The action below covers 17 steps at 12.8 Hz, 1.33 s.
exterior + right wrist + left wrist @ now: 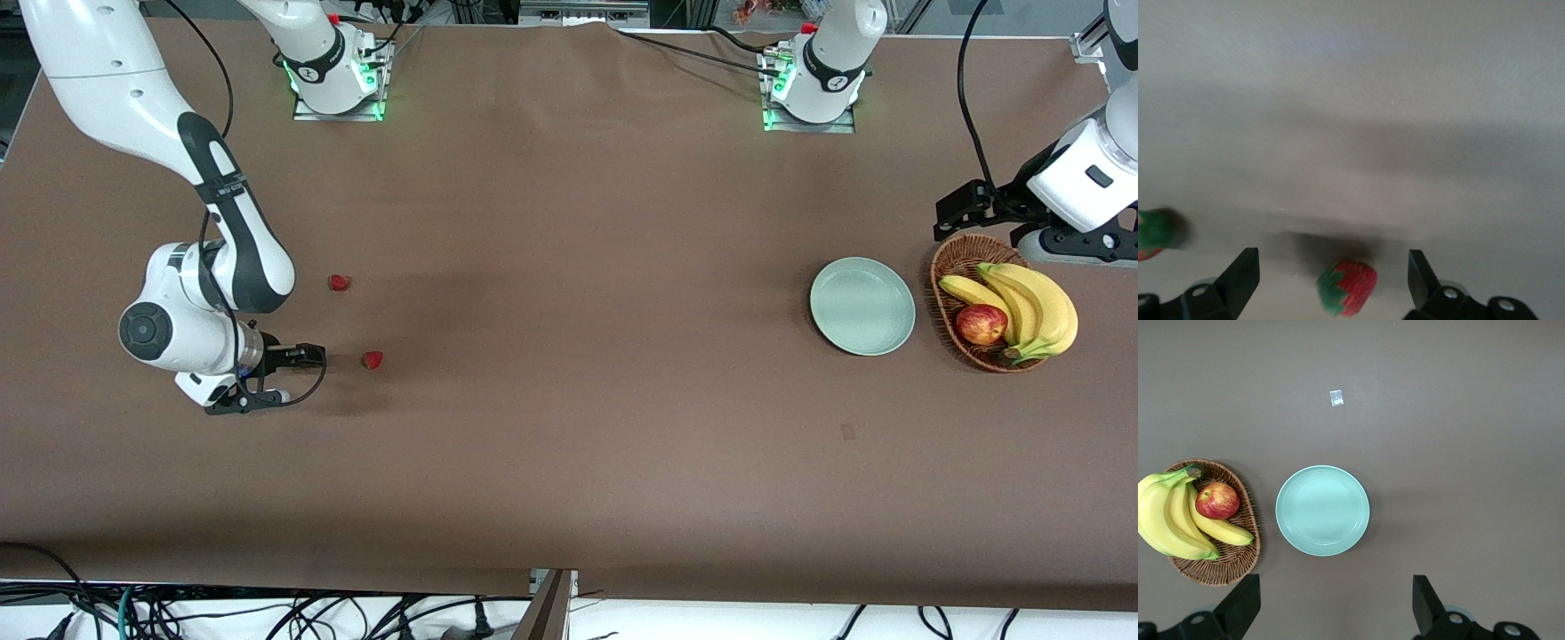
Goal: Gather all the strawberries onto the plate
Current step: 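Reach the right gripper down and grasp a red strawberry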
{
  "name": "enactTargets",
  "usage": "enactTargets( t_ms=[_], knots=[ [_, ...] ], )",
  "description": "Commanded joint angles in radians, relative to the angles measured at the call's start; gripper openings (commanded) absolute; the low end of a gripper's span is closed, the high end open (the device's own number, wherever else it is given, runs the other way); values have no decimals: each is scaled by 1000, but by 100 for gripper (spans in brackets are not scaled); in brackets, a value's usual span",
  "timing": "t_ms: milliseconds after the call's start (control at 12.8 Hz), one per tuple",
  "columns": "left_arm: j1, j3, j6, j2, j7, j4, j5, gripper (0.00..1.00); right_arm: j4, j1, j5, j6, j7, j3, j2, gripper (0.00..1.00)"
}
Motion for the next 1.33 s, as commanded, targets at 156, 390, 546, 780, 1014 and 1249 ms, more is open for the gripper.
enactTargets(
  t_ms=[156,390,546,780,1014,1249],
  knots=[
    [6,-2,9,-8,7,-13,-7,100,-70,-12,-13,39,-14,2,-18,69],
    [4,-2,9,-8,7,-15,-7,100,-75,-12,-13,22,-14,4,-32,55],
    [3,-2,9,-8,6,-10,-6,100,-72,-12,-13,-23,-5,4,-52,41],
    [3,-3,6,-9,4,-12,-6,100,-64,-7,-13,-61,3,5,-77,25],
    [1,-3,6,-9,3,-12,-6,100,-40,23,-16,-162,85,11,-132,23],
    [-8,-5,8,-8,-4,-13,-6,100,54,127,-10,-354,287,16,-192,24]
  ],
)
